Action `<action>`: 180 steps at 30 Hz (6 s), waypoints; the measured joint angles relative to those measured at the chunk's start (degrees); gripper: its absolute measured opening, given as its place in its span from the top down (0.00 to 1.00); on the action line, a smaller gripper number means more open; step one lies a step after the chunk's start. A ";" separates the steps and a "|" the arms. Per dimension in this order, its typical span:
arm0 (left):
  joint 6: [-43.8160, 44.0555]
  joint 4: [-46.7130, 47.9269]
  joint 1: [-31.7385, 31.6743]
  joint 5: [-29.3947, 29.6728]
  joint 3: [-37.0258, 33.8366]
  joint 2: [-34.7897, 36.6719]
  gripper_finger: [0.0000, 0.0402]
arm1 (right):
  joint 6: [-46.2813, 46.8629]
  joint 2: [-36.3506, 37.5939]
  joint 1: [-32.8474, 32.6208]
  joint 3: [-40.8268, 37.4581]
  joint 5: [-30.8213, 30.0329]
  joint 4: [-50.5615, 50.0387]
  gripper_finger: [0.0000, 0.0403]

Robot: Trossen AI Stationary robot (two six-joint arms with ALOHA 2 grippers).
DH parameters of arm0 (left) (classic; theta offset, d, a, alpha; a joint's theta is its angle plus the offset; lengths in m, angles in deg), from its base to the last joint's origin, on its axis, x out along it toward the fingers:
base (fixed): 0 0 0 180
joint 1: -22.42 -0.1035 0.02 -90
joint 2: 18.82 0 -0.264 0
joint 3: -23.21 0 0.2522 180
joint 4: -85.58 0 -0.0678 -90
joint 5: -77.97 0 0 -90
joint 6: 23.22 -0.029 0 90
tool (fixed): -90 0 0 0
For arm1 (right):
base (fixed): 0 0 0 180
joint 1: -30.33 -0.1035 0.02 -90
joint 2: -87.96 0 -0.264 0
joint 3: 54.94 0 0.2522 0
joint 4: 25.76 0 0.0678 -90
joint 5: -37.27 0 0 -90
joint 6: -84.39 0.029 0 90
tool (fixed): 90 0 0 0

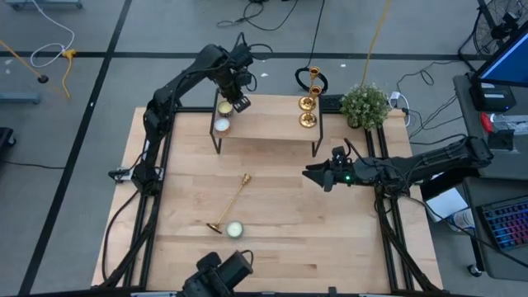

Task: Pick & Place candle stick holders
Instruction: Put the black scented candle aligned with the orange scented candle on the shelf, then adjust the orange scented candle on the shelf, then put the candle holder aligned with the other candle holder on the shelf

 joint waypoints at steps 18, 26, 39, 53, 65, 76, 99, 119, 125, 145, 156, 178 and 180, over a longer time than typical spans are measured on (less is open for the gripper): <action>-0.64 -0.02 -0.09 0.79 -3.49 0.00 1.00 | -0.15 0.00 -0.04 0.00 0.04 2.17 0.36; -1.37 0.23 0.11 1.56 -7.30 0.02 1.00 | -0.04 0.00 -0.04 0.00 0.04 2.30 0.36; -2.04 -2.32 -2.00 4.71 -6.69 5.10 1.00 | -0.90 0.00 -0.01 0.00 0.02 2.28 0.36; 7.67 0.45 7.77 -16.49 -13.08 22.41 1.00 | -1.07 -0.11 0.63 0.00 0.02 2.26 0.36; 5.04 -0.20 25.89 -1.73 -30.38 24.68 1.00 | -0.11 -1.68 0.68 0.00 0.24 2.48 0.36; -1.55 -0.09 24.05 3.91 -35.38 23.02 1.00 | -0.01 -1.66 0.61 0.00 0.42 2.52 0.36; -8.34 -1.31 16.22 3.61 -35.65 22.60 1.00 | -1.74 -1.66 0.61 0.00 -1.25 2.50 0.36; -8.89 -2.84 12.15 5.57 -35.64 22.58 1.00 | -1.53 -1.66 0.61 0.00 -1.53 2.50 0.36; -8.85 -2.83 11.78 5.99 -35.63 22.58 1.00 | -1.53 -1.66 0.61 0.00 -1.53 2.50 0.36; -0.88 -25.00 16.92 -1.55 -33.89 20.65 1.00 | -1.34 -1.66 0.63 0.00 -2.82 2.47 0.36; 12.86 -18.74 18.00 -11.21 -22.60 22.04 1.00 | 0.26 -1.66 0.63 0.00 -2.69 2.46 0.36; 38.17 -1.62 46.67 -7.37 -27.28 27.06 0.99 | 2.47 -1.65 0.59 0.00 2.36 2.50 0.36; 44.87 -1.67 47.50 -4.97 -30.81 27.06 0.99 | 3.15 -1.64 0.59 0.00 4.01 2.67 0.36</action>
